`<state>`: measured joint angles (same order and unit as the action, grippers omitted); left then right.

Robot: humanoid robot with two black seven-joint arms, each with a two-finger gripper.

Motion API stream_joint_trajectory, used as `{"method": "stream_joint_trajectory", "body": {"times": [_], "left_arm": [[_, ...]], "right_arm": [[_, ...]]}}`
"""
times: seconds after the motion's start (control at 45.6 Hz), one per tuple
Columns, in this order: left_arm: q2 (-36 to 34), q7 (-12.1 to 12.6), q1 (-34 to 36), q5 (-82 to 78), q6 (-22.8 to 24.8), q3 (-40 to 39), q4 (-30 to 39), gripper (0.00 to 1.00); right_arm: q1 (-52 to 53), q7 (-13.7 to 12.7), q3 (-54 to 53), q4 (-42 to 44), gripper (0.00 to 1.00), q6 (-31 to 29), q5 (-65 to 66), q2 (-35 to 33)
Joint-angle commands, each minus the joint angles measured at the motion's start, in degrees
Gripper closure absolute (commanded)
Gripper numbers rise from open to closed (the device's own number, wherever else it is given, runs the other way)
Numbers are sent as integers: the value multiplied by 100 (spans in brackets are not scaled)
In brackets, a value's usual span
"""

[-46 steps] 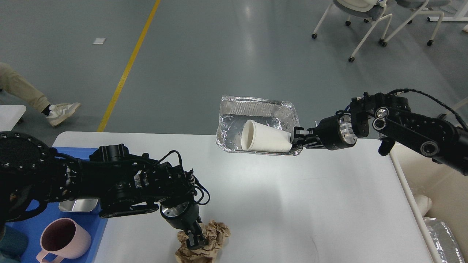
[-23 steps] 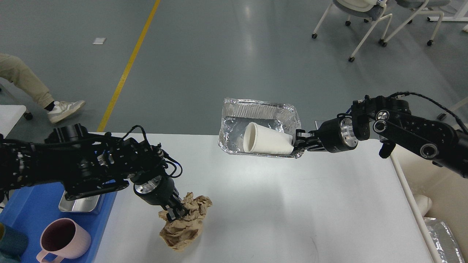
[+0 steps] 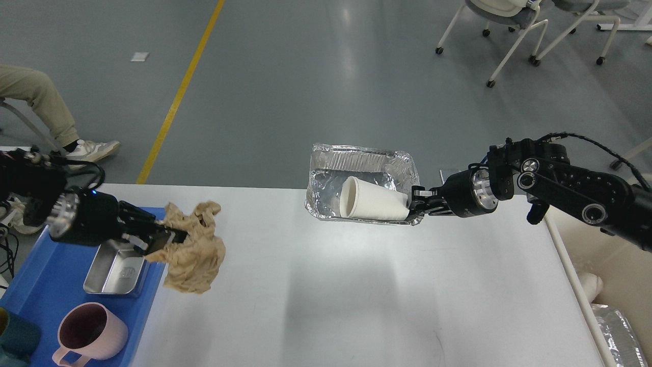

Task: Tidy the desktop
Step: 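Lift the brown paper and carry it over the foil tray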

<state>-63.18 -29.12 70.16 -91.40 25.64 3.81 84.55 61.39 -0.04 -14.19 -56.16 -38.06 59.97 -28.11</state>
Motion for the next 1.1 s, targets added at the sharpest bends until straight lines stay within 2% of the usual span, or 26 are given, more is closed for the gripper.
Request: {"method": "stream_joint_trajectory", "body": {"times": [0.0,0.175,0.285,0.395,0.636,0.899,1.075], "left_arm": [[-501,-42,-29,780,11,-670,18,99],[-476,2,42,1133,143,-1611,-131,98],[-327,72,278,1124,397,-1849,-289,98],[306,195,814,1124,740,-1814,-631,98],[1712,284,1658,993,1320,-1770,-1642,97],[3364,284,2002,263,1602,-1761,-2600,96],[4322,284,2090,35,1549,-1410,-3181,95]], "right_arm": [[-4,-5,4,-9,100,0,6,7],[40,-5,4,-27,100,-9,6,-2],[75,4,4,-53,100,-18,6,-10],[84,4,-5,-71,100,-18,6,-10],[93,22,-5,-88,100,-18,-2,-46],[102,22,-66,-97,100,-18,6,-28],[119,22,-84,-150,100,-9,6,-28]]}}
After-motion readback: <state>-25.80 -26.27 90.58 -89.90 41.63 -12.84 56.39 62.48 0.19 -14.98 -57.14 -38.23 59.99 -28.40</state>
